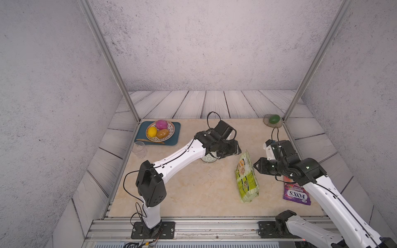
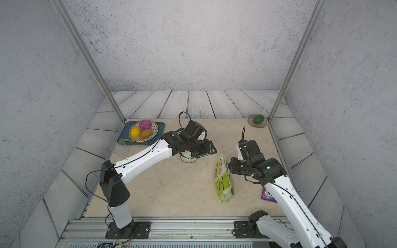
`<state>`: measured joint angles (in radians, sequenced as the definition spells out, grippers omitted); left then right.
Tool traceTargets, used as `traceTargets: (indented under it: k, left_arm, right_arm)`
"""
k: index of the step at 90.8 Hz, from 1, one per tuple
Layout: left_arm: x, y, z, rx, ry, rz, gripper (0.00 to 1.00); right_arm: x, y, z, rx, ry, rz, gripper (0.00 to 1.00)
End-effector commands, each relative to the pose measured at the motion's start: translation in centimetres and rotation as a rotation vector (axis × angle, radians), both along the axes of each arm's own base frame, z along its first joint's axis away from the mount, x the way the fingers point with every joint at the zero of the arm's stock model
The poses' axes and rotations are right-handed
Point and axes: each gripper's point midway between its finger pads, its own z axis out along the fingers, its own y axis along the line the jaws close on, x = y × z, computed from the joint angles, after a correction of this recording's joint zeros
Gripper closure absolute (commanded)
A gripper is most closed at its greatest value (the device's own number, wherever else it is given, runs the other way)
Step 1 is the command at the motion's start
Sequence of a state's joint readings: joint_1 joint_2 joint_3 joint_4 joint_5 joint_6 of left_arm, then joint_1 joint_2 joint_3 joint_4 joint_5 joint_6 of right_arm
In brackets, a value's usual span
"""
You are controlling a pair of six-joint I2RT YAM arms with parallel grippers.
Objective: Pour the oats into the breakfast bowl
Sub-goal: Open the oats bag at the center of the board.
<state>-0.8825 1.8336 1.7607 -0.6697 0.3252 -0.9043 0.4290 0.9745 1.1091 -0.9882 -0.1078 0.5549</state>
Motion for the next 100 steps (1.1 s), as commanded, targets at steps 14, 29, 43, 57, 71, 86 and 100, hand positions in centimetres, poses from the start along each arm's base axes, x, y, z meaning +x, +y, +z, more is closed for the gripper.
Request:
traceTargets:
  k: [14, 29, 43, 57, 71, 86, 100]
  left_arm:
    - [-0.5, -0.7, 0.9, -0.006, -0.007, -0.011, 0.43]
    - [-1.1, -1.3, 0.8, -0.009, 0.002, -0.038, 0.43]
    - [-1.7, -2.0, 0.3, -0.005, 0.02, -0.079, 0.44]
    - [-2.8, -2.6, -0.3, 0.044, 0.041, -0.154, 0.45]
    - [-3.3, -2.7, -0.5, 0.057, 0.048, -0.166, 0.47]
    - [-3.6, -3.0, -1.0, 0.054, 0.068, -0.178, 0.49]
    - [-4.0, -3.3, -1.2, 0.051, 0.082, -0.194, 0.51]
  right_arm:
    - [-0.7, 0.3, -1.1, 0.004, 0.045, 0.018, 0.74]
    - [-1.3, 0.2, -2.3, 0.001, 0.073, 0.028, 0.75]
    - [-1.5, 0.5, -2.8, 0.013, 0.09, 0.04, 0.76]
    - [-1.4, 1.6, -3.0, 0.061, 0.1, 0.075, 0.95]
    - [-1.0, 2.3, -2.7, 0.098, 0.084, 0.074, 1.0]
    - [-0.5, 2.3, -2.0, 0.138, 0.034, 0.043, 1.0]
    - [-0.4, 1.9, -2.3, 0.142, 0.014, 0.004, 1.0]
